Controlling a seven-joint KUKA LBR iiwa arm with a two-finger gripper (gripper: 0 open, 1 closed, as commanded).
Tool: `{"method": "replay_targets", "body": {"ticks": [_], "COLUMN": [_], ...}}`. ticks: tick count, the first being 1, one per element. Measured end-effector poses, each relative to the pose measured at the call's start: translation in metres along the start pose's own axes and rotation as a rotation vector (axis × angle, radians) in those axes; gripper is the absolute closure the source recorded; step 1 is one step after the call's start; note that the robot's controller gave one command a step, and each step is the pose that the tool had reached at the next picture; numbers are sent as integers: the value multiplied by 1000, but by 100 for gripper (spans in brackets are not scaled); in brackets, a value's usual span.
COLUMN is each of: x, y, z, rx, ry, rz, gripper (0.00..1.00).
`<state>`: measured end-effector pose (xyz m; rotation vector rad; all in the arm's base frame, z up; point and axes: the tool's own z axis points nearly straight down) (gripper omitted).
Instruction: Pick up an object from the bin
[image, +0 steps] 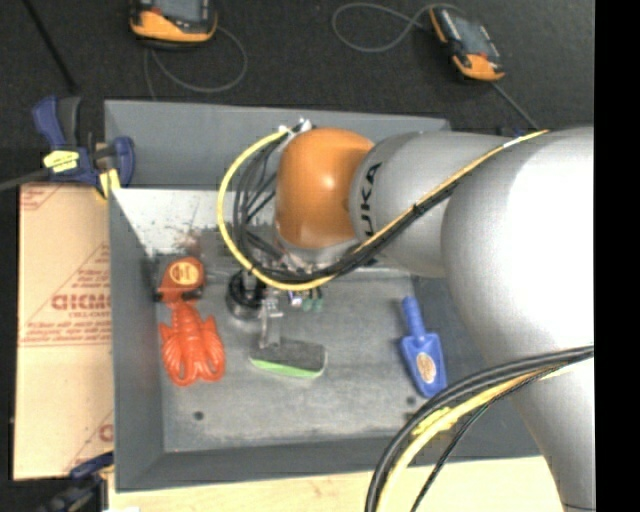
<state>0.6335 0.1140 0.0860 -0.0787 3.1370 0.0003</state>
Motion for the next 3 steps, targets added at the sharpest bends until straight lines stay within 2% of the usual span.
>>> {"method": "replay_targets", "body": {"ticks": [1,2,3], "x": [33,33,48], "y": [-20,-20,-21], "z": [6,6,-194], "rx": [-4,-5,1], "ry": [-12,-12,-6], "rz": [-89,-88,-84], "gripper": [100,100,100]}}
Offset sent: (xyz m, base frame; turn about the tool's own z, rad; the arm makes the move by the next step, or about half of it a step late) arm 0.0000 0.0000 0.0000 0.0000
